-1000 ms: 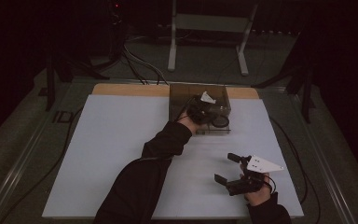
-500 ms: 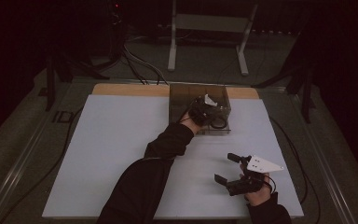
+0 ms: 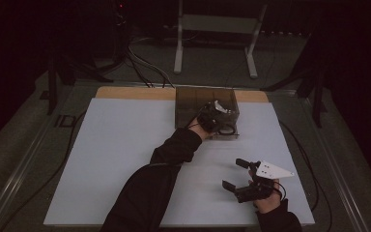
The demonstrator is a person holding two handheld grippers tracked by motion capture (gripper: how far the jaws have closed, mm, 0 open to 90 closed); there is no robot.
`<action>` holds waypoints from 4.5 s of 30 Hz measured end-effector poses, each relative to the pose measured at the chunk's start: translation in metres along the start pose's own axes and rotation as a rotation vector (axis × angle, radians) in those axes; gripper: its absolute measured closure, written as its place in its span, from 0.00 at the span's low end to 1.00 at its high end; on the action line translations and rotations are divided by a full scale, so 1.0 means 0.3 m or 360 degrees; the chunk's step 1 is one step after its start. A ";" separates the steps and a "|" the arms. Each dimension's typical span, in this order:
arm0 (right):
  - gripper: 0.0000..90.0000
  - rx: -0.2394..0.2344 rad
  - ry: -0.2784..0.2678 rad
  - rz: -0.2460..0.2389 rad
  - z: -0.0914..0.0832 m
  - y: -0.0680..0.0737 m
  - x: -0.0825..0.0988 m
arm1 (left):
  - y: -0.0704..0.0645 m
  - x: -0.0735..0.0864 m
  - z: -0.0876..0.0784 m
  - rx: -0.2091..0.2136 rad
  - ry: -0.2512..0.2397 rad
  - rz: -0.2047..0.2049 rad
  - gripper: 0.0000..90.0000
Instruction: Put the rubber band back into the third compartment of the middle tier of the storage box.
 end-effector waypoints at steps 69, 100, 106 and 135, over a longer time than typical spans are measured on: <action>0.00 0.0007 0.0025 0.0004 0.020 0.000 0.005 | -0.062 0.066 -0.454 0.0366 -0.0353 0.0128 0.00; 0.00 0.0010 0.0026 0.0001 0.023 0.001 0.002 | 0.050 0.281 -0.622 0.0204 -0.0378 0.0153 0.00; 0.00 0.0013 0.0029 -0.0002 0.025 0.003 0.002 | 0.074 0.351 -0.651 0.0178 -0.0386 0.0121 0.00; 0.00 0.0007 0.0036 0.0009 0.034 0.005 0.001 | 0.110 0.712 -0.650 0.0082 -0.0398 -0.0046 0.00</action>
Point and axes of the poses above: each handheld gripper's, and its own axes: z roughly forward along the jaws, x roughly out of its underside, y roughly to its left, the point moved 10 cm from there along z, roughly forward along the jaws, and after that the axes turned 14 degrees about y, right-handed, at the moved point
